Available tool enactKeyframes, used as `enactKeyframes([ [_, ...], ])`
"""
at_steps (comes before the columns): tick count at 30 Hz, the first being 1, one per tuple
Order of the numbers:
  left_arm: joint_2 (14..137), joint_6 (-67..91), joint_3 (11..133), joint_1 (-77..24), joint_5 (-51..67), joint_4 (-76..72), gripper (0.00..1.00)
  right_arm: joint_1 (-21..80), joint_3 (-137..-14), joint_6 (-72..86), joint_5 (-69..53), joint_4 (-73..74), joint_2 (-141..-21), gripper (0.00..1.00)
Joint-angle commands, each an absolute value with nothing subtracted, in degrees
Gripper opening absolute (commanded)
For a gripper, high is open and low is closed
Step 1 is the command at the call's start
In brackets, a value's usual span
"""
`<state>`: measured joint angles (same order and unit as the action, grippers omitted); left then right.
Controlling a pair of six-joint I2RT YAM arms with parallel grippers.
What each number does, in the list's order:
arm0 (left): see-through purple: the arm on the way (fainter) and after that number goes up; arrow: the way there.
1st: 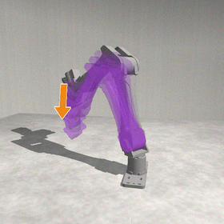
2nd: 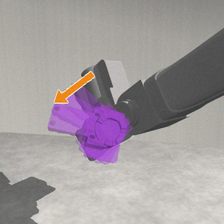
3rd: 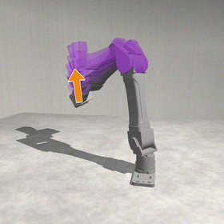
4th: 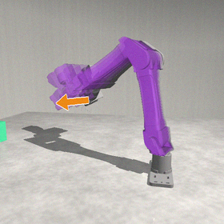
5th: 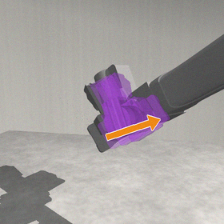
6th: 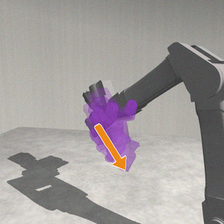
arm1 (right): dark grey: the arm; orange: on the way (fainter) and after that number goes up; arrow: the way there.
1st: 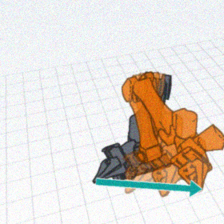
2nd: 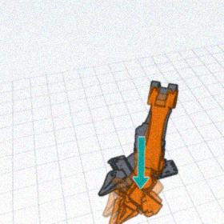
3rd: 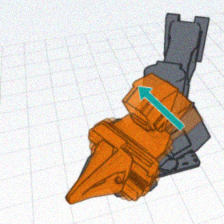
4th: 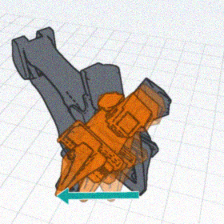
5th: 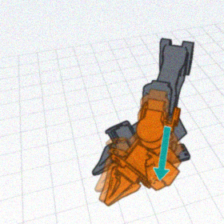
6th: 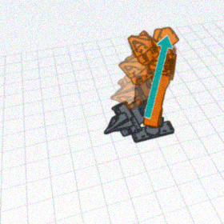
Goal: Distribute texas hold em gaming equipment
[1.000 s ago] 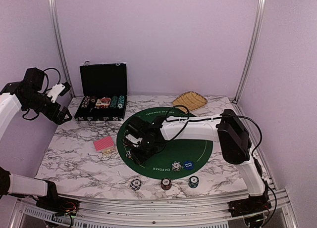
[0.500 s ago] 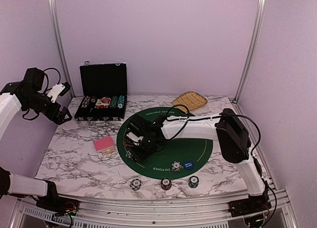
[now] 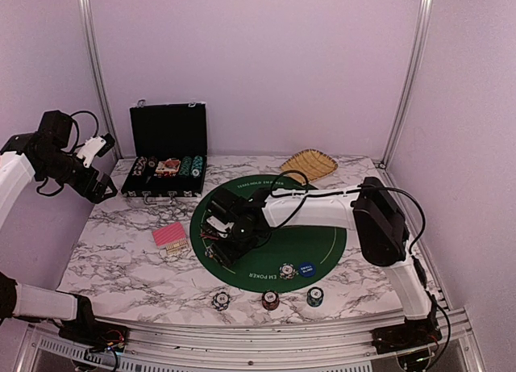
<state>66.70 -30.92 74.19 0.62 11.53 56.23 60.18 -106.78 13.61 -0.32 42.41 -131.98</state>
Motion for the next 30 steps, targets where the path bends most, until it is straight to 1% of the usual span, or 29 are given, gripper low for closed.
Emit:
enactKeyframes([
  [1,65.83,-30.84,75.31,0.44,11.92,58.01,0.99,59.95,-105.92,13.48,3.03,44.87,-124.49,0.62],
  [5,65.83,-30.85,75.38,0.42,12.03,58.01,0.99,60.01,-100.31,13.98,3.92,46.11,-117.61,0.62],
  [11,66.02,-30.83,75.59,0.44,11.98,58.01,0.99,59.94,-87.94,14.52,5.05,49.85,-104.81,0.71],
  [15,65.96,-30.96,75.47,0.44,12.03,58.01,0.99,59.88,-77.09,17.41,5.34,50.52,-95.86,0.77],
  [20,66.27,-30.63,75.91,0.44,12.30,58.01,0.99,59.81,-66.85,21.10,4.46,51.86,-88.89,0.82],
  [27,66.11,-30.59,75.84,0.39,12.09,58.10,0.99,59.77,-59.01,24.98,3.76,50.90,-83.17,0.83],
  [30,66.03,-30.55,75.85,0.44,12.11,58.10,0.99,59.79,-57.60,25.18,2.55,49.76,-82.95,0.81],
])
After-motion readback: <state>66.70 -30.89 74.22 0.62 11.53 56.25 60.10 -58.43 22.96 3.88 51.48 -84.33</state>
